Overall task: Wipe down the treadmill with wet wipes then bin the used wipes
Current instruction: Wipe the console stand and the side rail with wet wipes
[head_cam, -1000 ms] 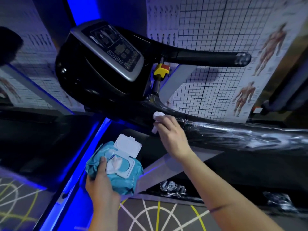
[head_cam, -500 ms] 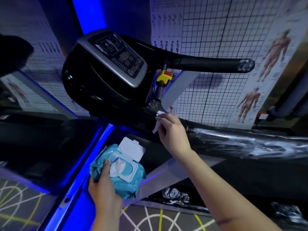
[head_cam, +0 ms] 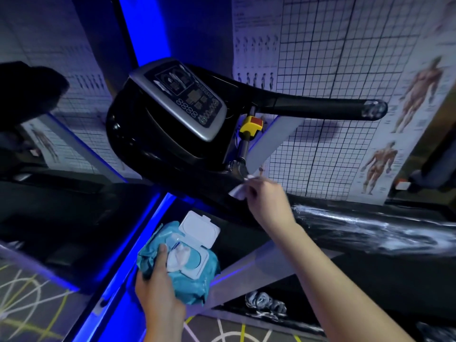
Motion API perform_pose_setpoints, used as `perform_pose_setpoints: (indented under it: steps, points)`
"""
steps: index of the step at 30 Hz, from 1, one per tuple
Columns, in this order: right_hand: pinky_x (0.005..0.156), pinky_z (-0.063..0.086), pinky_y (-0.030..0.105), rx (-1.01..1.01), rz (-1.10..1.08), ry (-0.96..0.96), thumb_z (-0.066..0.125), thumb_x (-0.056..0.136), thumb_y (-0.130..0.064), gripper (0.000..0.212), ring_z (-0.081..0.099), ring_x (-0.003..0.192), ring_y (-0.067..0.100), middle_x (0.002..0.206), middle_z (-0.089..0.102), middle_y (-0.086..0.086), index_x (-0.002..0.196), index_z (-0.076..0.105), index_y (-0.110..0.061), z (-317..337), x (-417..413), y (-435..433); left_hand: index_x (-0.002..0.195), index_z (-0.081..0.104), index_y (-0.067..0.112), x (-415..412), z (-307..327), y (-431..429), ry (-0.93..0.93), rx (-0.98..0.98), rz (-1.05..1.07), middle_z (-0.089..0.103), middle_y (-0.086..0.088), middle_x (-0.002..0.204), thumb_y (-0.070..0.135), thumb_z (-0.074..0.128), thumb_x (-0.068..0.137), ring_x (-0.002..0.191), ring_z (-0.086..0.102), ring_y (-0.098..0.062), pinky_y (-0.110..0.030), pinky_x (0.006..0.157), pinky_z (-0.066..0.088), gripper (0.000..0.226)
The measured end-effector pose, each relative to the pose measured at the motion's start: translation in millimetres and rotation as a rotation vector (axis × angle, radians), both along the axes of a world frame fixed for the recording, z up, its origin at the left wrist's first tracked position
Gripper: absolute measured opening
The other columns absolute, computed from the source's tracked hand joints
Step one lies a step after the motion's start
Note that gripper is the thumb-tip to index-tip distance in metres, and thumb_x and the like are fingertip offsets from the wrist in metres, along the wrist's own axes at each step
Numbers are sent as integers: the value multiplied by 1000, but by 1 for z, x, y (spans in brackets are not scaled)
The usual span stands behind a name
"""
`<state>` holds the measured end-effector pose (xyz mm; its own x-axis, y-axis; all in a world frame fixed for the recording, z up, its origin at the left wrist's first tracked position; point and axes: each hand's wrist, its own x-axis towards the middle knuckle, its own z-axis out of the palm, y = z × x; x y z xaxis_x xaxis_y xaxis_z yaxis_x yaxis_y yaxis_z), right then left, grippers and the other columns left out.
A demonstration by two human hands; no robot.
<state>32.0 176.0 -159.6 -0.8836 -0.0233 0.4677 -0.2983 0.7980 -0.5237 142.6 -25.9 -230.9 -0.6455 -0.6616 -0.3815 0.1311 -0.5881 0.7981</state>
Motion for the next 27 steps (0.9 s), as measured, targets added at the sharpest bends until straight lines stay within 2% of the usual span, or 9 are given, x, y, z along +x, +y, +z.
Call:
perform_pose_setpoints:
  steps: [2, 4, 6, 9, 12, 17, 20, 24, 27]
  points:
    - [69, 42, 25, -14, -59, -50, 57, 83, -3, 35, 67, 80, 18, 86, 75, -10, 71, 70, -33, 3, 11, 25, 118, 73, 24, 1, 3, -1, 10, -3, -1, 77, -1, 116, 27, 83, 90, 103, 74, -28, -53, 91, 60, 30]
    - [70, 46, 27, -8, -86, -133, 55, 86, -7, 37, 69, 79, 18, 85, 76, -14, 71, 72, -37, 6, 1, 34, 110, 74, 27, 4, 10, 1, 20, -24, 31, 78, 4, 108, 28, 79, 94, 94, 75, -20, -44, 82, 61, 17]
    - [67, 46, 31, -55, -89, -177, 55, 89, -10, 34, 68, 81, 26, 85, 77, -4, 78, 77, -33, 8, -17, 27, 113, 74, 28, 4, 19, 1, 42, -44, 92, 79, 8, 108, 32, 78, 95, 92, 76, -15, -41, 78, 61, 19]
    - [64, 44, 31, -65, -10, -212, 55, 90, -12, 30, 65, 77, 30, 80, 74, 5, 77, 76, -29, 10, -41, 7, 124, 74, 27, 1, 31, 0, 100, -97, 150, 79, 5, 117, 37, 78, 94, 106, 76, -20, -50, 89, 62, 32]
    - [70, 54, 35, -17, 107, -200, 53, 89, -16, 27, 64, 70, 22, 74, 72, -2, 73, 71, -27, 14, -47, 4, 108, 77, 29, -2, 40, 3, 115, -155, 167, 80, 4, 114, 35, 79, 94, 108, 76, -24, -55, 91, 61, 15]
    - [70, 46, 27, 51, 154, -229, 62, 90, -13, 26, 63, 76, 12, 79, 75, -10, 79, 78, -31, 21, -31, 49, 105, 75, 29, 0, 45, 4, 141, -162, 193, 80, 3, 112, 35, 77, 95, 97, 78, -18, -36, 61, 64, 11]
    - [71, 49, 33, 118, 139, -252, 60, 90, -11, 22, 65, 80, 26, 81, 74, 4, 84, 79, -22, 27, -46, 48, 114, 75, 28, 1, 42, 3, 129, -147, 236, 81, 7, 110, 37, 80, 93, 100, 78, -20, -44, 74, 64, 23]
    - [71, 40, 20, -26, 221, -223, 52, 91, -1, 28, 61, 81, 17, 82, 71, 0, 89, 79, -11, 30, -66, 6, 128, 72, 25, -7, 44, 6, 120, -132, 293, 80, 6, 113, 39, 84, 89, 103, 78, -21, -54, 88, 62, 43]
    - [87, 50, 34, 30, 351, -179, 53, 86, 1, 26, 68, 101, 22, 99, 77, 3, 91, 76, -8, 26, -78, -5, 130, 71, 24, -14, 49, 8, 170, -115, 292, 80, 3, 116, 40, 85, 86, 103, 78, -23, -60, 92, 60, 49]
